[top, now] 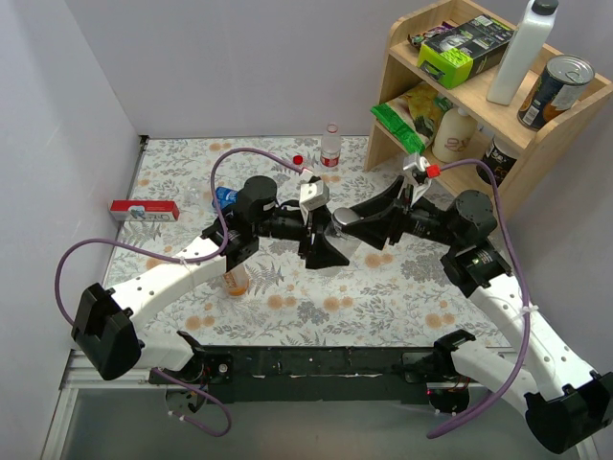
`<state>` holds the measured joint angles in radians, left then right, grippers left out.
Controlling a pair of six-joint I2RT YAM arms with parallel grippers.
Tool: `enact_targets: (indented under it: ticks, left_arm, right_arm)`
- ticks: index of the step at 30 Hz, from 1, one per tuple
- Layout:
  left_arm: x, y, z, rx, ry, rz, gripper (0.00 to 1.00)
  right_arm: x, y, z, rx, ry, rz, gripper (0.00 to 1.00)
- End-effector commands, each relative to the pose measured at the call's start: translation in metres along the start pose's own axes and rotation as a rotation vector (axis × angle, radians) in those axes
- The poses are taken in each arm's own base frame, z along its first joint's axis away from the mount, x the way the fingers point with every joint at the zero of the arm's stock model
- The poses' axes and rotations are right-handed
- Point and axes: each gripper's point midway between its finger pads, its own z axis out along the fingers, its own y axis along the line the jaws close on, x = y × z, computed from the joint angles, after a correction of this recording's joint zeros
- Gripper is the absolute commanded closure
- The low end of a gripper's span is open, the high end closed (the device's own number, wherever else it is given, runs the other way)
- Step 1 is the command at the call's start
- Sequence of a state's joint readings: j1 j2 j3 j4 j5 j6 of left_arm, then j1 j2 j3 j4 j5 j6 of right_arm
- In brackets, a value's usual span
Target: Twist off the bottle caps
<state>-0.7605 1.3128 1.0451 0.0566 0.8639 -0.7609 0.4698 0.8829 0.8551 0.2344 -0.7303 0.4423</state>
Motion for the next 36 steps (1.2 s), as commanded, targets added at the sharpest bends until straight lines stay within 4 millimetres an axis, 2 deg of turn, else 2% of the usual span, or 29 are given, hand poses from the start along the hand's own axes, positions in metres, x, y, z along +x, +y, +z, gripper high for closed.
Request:
enact_targets:
  ticks: [1, 6, 10, 15, 16, 17, 19, 20, 23, 24, 26, 27, 28, 30, 31, 32, 34, 35, 36]
  left_arm:
    - [-0.026, -0.053, -0.018, 0.252, -0.053, 0.071, 0.58]
    - [-0.024, -0.041, -0.015, 0.192, -0.049, 0.071, 0.58]
    - [-0.02, -0.009, -0.012, 0.021, -0.041, 0.055, 0.58]
    - [-0.022, 0.02, -0.016, -0.13, -0.048, 0.056, 0.58]
    - [-0.022, 0.028, -0.019, -0.177, -0.048, 0.051, 0.58]
    - [-0.027, 0.051, -0.028, -0.298, -0.066, 0.045, 0.58]
    - [-0.032, 0.077, -0.044, -0.452, -0.089, 0.015, 0.58]
    - [-0.039, 0.103, -0.064, -0.608, -0.121, 0.01, 0.58]
    - [-0.053, 0.127, -0.101, -0.812, -0.183, 0.01, 0.57]
    - [-0.055, 0.137, -0.116, -0.903, -0.198, 0.011, 0.57]
    - [-0.057, 0.147, -0.138, -1.009, -0.212, 0.024, 0.57]
    - [-0.056, 0.155, -0.155, -1.108, -0.219, 0.031, 0.57]
    - [-0.053, 0.16, -0.162, -1.153, -0.216, 0.036, 0.57]
    - [-0.054, 0.163, -0.178, -1.222, -0.229, 0.053, 0.57]
    - [-0.057, 0.163, -0.18, -1.227, -0.242, 0.06, 0.57]
    - [-0.055, 0.162, -0.181, -1.224, -0.242, 0.068, 0.57]
    - [-0.057, 0.16, -0.178, -1.206, -0.252, 0.075, 0.55]
    - [-0.056, 0.161, -0.177, -1.202, -0.253, 0.067, 0.55]
    - [-0.055, 0.161, -0.176, -1.199, -0.254, 0.063, 0.55]
  right_arm:
    - [-0.004, 0.03, -0.007, -0.186, 0.005, -0.114, 0.72]
    - [-0.014, 0.019, -0.007, -0.107, -0.044, -0.118, 0.72]
    - [-0.037, 0.009, -0.011, 0.004, -0.113, -0.137, 0.72]
    - [-0.067, 0.001, -0.023, 0.155, -0.173, -0.187, 0.72]
    - [-0.07, -0.002, -0.025, 0.187, -0.177, -0.205, 0.72]
    - [-0.073, -0.01, -0.03, 0.255, -0.182, -0.194, 0.72]
    - [-0.076, -0.026, -0.038, 0.368, -0.192, -0.196, 0.71]
    - [-0.074, -0.031, -0.04, 0.394, -0.186, -0.184, 0.71]
    - [-0.054, -0.052, -0.04, 0.46, -0.151, -0.133, 0.72]
    - [-0.041, -0.06, -0.038, 0.472, -0.129, -0.107, 0.72]
    - [-0.028, -0.069, -0.034, 0.505, -0.117, -0.084, 0.72]
    - [-0.012, -0.079, -0.031, 0.533, -0.085, -0.062, 0.72]
    - [-0.004, -0.091, -0.032, 0.599, -0.074, -0.052, 0.72]
    - [0.022, -0.097, -0.018, 0.622, -0.008, -0.034, 0.72]
    - [0.029, -0.108, -0.017, 0.685, -0.004, -0.036, 0.73]
    - [0.049, -0.109, -0.004, 0.683, 0.045, -0.03, 0.73]
    - [0.063, -0.117, 0.006, 0.708, 0.067, -0.035, 0.73]
    - [0.083, -0.123, 0.017, 0.709, 0.118, -0.025, 0.73]
    - [0.092, -0.126, 0.022, 0.712, 0.132, -0.018, 0.73]
